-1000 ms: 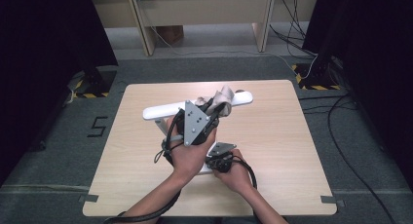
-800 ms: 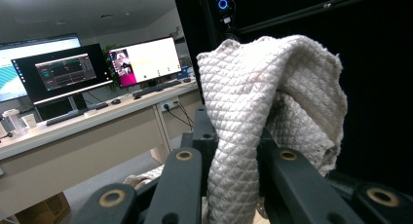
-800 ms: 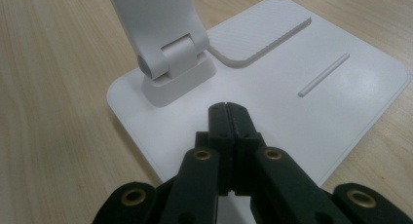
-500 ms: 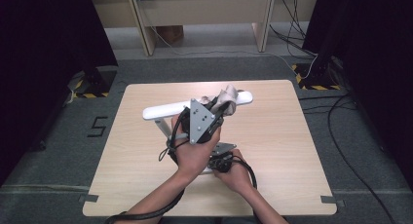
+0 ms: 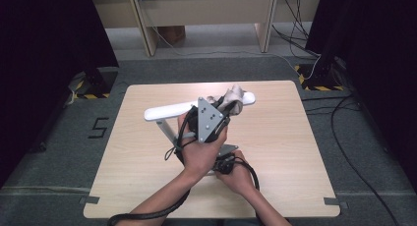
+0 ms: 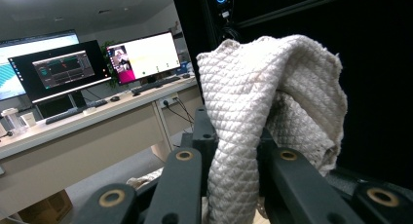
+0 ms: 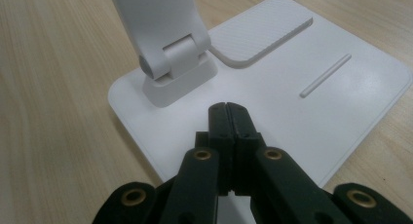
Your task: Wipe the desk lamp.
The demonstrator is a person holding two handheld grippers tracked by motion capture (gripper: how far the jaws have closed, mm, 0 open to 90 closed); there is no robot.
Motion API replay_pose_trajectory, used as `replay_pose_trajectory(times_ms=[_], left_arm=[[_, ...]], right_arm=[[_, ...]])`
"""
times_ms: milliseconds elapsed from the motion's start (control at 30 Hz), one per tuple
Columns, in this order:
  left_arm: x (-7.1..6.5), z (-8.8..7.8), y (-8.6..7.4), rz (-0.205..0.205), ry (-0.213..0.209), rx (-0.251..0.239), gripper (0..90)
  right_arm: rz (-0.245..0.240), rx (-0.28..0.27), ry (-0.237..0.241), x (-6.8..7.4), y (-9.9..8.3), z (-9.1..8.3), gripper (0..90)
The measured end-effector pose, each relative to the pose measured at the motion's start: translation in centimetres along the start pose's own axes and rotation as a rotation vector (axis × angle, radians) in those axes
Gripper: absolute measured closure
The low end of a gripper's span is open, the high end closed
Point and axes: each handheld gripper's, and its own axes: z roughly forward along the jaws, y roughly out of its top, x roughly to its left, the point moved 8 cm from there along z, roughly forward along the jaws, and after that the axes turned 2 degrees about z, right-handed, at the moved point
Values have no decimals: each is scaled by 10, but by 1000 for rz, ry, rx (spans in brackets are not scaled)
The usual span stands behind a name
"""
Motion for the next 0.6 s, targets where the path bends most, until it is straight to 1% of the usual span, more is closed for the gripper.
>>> replay_pose_trajectory(times_ms=[33, 67, 100, 133, 167, 200, 467, 600], left_arm=[[-1, 1, 0, 0, -1, 1, 800], [-3, 2, 1, -8, -9, -1, 800], [-3, 2, 1, -8, -9, -1, 800], [-3, 3, 1, 4, -4, 1, 800], [-5, 4, 1, -7, -13, 1, 800], [-6, 4, 1, 2, -14, 5, 800], [-10, 8, 2, -8, -28, -4, 798], [-13, 11, 3, -5, -35, -4, 798]], right_arm=[[0, 0, 0, 0, 0, 0, 900], [-1, 0, 0, 0, 0, 0, 900], [-1, 0, 0, 0, 0, 0, 900], [-1, 0, 0, 0, 0, 0, 900], [-1, 0, 1, 0, 0, 0, 900], [-2, 0, 1, 0, 0, 0, 900], [-3, 1, 3, 0, 0, 0, 900], [-3, 2, 4, 0, 0, 0, 900]])
